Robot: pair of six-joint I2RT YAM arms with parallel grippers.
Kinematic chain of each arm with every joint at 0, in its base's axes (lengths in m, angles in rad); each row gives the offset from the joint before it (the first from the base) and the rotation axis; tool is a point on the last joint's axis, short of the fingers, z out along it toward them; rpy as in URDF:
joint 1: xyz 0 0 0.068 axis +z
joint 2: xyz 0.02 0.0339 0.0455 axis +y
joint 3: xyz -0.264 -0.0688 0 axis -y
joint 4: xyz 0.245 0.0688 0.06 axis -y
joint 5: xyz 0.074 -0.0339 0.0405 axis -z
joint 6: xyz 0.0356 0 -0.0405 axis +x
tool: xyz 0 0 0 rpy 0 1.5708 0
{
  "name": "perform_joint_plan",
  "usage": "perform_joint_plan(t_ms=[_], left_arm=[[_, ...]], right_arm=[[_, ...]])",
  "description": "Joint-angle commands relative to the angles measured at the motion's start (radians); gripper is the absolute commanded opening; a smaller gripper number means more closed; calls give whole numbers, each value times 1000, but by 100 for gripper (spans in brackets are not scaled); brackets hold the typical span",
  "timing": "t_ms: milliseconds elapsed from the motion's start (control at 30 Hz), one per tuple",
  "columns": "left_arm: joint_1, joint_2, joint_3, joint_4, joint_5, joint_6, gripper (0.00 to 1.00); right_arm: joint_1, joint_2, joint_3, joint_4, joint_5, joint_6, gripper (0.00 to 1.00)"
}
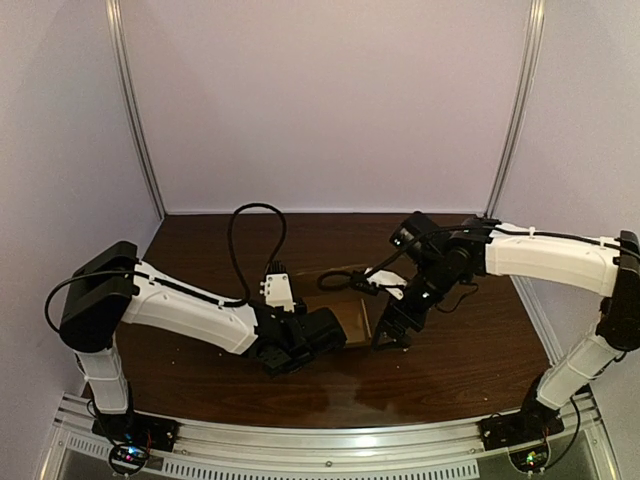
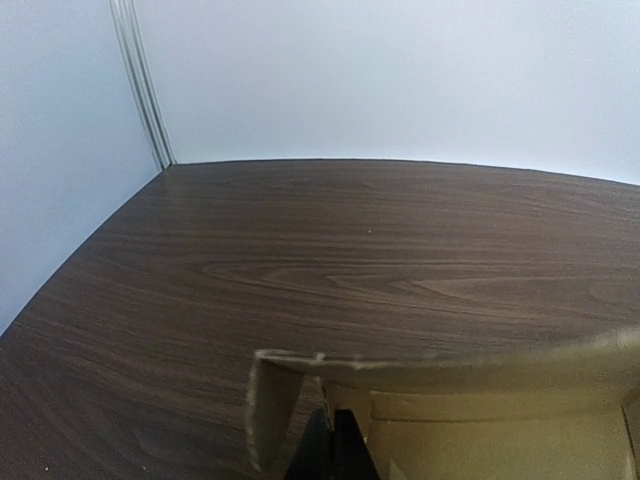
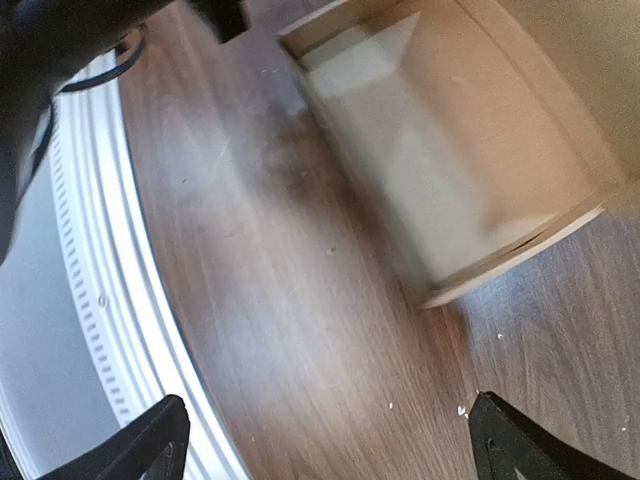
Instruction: Fold the paper box
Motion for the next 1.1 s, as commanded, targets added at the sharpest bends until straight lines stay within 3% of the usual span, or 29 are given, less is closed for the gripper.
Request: perform_joint_plan(t_ms=[0,267,367,467,567,700,900,1067], left_arm=[[-1,39,-30,-41,99,32,0],[0,48,-38,49,106,115,0],[-1,55,-40,107,110,181,0],[2,58,-74,264,133,335,0],[8,60,-103,376,167,437,0],[9,60,-134,528,213,561,0],[12,59,-161,686,278,731,0],[41,50,-186,748,349,801,0]], right_arm=[[-19,-99,20,-190,-63,-221,100],[-94,-217,-41,-272,21,-359,100],[-213,-250,-45,-219,0,-380,100],[-349,-257,-69,-105,-57,-405,100],[-415,-191,-57,-105,-119,-607,99],[-420,-74,-54,-34,-95,-808,80],[-411,113,40,111,-79,-795,65],[-411,219,117,127,-44,-830,60]])
